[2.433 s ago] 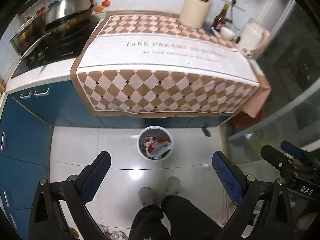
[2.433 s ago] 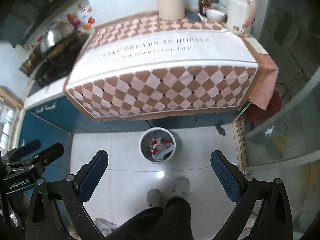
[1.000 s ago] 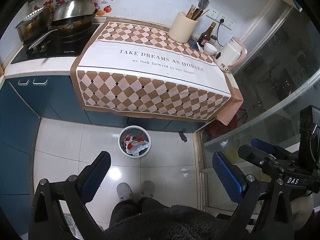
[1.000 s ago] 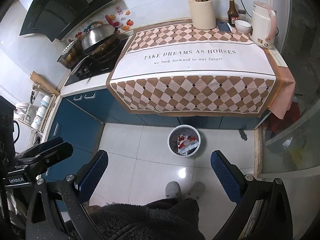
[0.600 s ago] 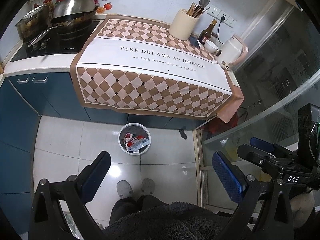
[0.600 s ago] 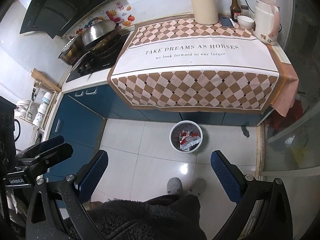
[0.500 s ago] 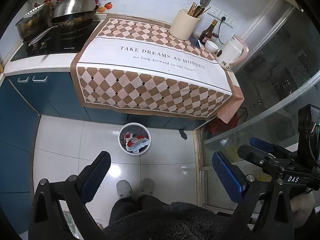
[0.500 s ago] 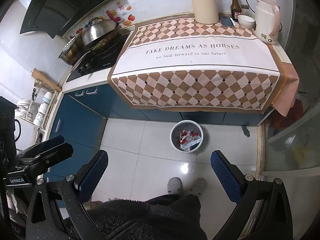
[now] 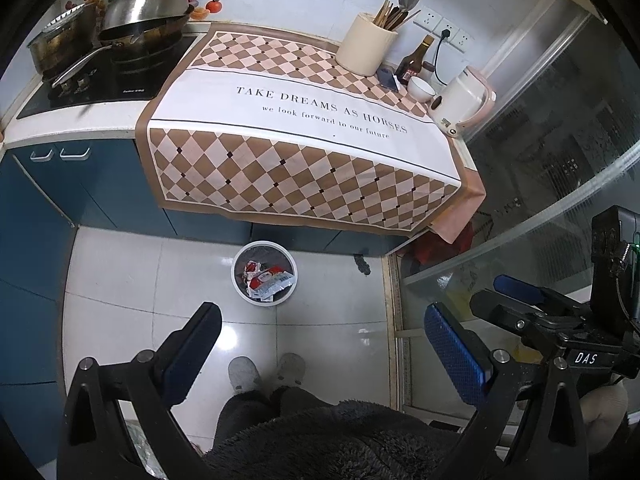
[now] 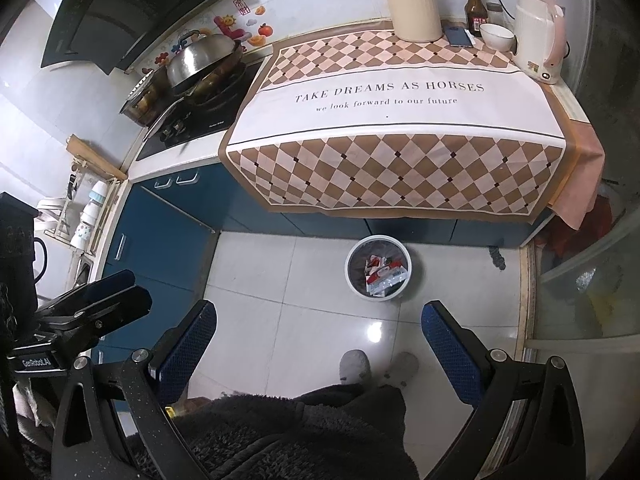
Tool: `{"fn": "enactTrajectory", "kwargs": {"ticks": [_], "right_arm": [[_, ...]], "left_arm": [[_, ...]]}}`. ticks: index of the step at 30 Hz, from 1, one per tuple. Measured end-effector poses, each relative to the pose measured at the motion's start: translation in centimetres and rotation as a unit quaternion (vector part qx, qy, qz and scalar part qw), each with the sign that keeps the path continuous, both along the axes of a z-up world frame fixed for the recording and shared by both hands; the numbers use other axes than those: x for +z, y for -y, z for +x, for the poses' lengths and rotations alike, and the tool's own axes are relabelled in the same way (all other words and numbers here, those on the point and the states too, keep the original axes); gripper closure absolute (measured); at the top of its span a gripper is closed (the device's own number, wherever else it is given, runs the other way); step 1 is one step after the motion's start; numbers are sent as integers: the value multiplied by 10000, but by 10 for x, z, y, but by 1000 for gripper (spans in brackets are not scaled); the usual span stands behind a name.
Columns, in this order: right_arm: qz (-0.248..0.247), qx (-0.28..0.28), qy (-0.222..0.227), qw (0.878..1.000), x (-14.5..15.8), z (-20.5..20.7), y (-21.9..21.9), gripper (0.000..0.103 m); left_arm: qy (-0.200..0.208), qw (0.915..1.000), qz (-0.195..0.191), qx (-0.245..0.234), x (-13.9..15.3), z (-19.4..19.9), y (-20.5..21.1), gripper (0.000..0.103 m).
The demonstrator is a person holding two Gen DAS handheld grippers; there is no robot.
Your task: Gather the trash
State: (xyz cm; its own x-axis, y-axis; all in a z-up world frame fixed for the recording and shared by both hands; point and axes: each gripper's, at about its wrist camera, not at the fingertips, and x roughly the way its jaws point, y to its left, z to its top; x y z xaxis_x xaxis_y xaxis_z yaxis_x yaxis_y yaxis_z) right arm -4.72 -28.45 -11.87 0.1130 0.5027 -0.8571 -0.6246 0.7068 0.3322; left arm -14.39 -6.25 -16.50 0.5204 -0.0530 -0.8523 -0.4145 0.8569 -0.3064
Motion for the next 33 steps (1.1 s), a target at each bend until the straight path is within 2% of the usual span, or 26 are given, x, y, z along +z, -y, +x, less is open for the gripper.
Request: {"fn": "enactTrajectory", "kwargs": {"ticks": [33], "right_arm": [[37,62,-57,10000,-6,-9,-1,0]], "left_arm": [[12,10000,-48,57,-2,-2,-3,0]]}}
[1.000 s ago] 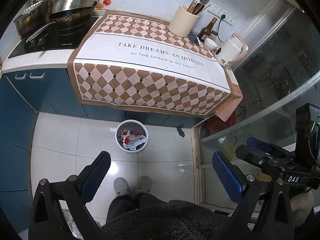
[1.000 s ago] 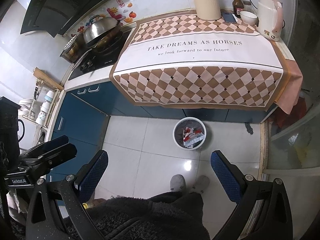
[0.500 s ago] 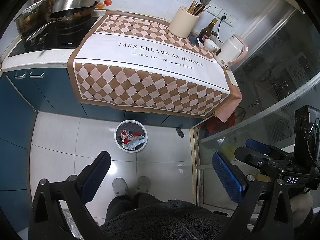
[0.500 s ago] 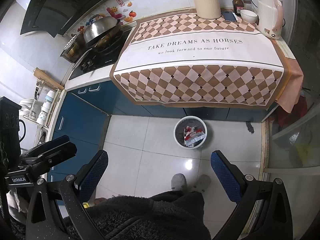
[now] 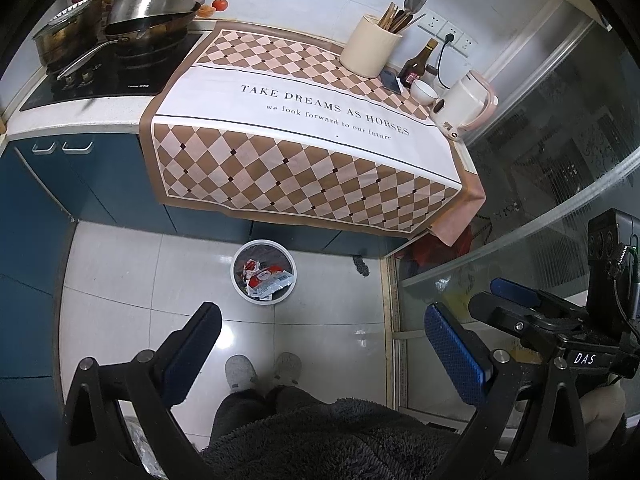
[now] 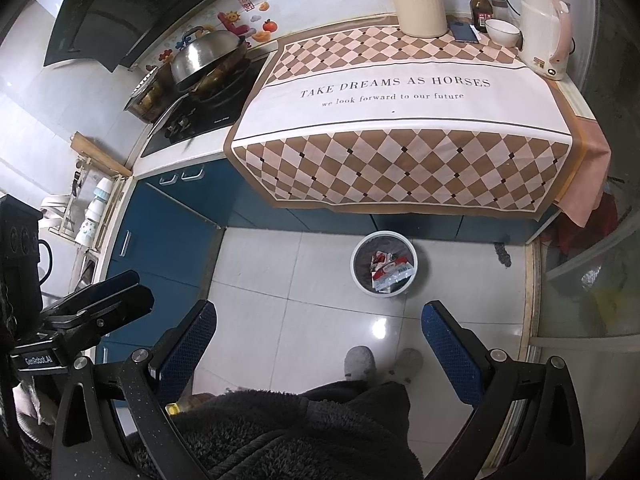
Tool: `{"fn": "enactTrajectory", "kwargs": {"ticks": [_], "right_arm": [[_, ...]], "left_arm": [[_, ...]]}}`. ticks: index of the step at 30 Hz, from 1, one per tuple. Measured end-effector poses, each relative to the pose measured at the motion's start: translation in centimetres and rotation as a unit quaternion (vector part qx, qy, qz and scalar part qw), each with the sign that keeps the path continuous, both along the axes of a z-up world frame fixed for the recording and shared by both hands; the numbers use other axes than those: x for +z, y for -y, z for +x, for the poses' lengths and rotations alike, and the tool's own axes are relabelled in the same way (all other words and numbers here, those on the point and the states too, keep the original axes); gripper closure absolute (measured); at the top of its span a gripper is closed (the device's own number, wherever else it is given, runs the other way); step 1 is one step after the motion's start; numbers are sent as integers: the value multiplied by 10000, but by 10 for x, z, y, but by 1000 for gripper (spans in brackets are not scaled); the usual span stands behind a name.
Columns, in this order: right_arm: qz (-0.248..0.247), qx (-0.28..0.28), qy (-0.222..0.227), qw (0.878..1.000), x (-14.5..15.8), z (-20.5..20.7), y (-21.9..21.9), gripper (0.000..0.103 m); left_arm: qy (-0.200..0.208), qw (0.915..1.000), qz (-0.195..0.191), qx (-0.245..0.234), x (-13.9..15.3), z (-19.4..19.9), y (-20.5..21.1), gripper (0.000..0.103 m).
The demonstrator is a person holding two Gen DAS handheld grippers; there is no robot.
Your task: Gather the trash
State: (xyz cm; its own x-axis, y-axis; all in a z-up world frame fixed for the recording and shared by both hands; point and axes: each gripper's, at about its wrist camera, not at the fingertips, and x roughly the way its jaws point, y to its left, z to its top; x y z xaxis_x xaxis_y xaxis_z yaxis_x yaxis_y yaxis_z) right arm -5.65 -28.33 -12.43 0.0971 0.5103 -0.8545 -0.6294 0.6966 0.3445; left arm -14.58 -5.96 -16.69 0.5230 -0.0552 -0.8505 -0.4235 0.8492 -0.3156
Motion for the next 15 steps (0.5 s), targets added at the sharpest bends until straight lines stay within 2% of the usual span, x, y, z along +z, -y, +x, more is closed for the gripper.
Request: {"fn": "enactTrajectory", "kwargs": {"ticks": [15], "right_arm": [[-5,92,18,10000,3,-3,-1,0]], "left_arm": [[69,10000,12,34,4,-2,-4,0]]}}
